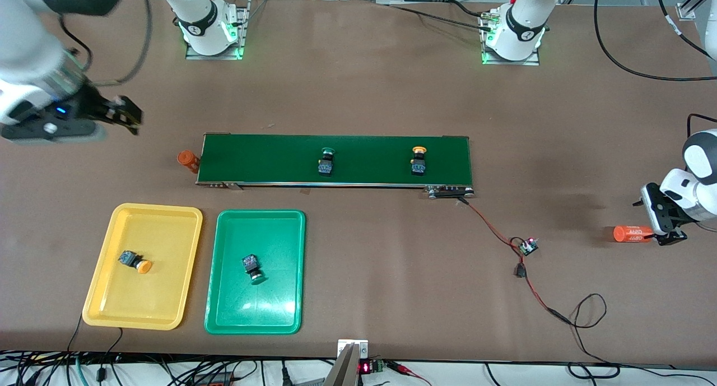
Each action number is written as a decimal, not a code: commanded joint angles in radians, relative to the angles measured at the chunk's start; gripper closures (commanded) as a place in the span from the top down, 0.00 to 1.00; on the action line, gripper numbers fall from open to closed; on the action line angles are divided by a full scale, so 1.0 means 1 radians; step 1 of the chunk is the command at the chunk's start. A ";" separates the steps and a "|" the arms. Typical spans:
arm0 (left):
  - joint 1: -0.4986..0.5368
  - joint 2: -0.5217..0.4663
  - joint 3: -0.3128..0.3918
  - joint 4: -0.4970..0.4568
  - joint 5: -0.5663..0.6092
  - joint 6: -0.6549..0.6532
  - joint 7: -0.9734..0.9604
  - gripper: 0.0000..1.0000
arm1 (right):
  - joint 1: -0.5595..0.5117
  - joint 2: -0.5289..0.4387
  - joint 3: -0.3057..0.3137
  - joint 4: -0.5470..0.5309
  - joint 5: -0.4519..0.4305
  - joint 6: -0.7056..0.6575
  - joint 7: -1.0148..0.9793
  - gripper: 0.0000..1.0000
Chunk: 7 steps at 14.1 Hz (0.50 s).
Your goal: Sort buttons by color to trays
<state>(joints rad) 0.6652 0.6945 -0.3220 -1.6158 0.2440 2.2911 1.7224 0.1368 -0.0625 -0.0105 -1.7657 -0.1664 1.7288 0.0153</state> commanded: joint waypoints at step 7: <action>0.002 0.092 -0.006 0.106 0.015 -0.021 0.074 1.00 | -0.046 -0.318 0.014 -0.526 0.089 0.386 0.003 1.00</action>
<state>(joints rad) 0.6668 0.7637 -0.3215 -1.5505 0.2440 2.2907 1.7600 0.1031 -0.3272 -0.0087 -2.2107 -0.1074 2.0528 0.0083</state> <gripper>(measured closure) 0.000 0.000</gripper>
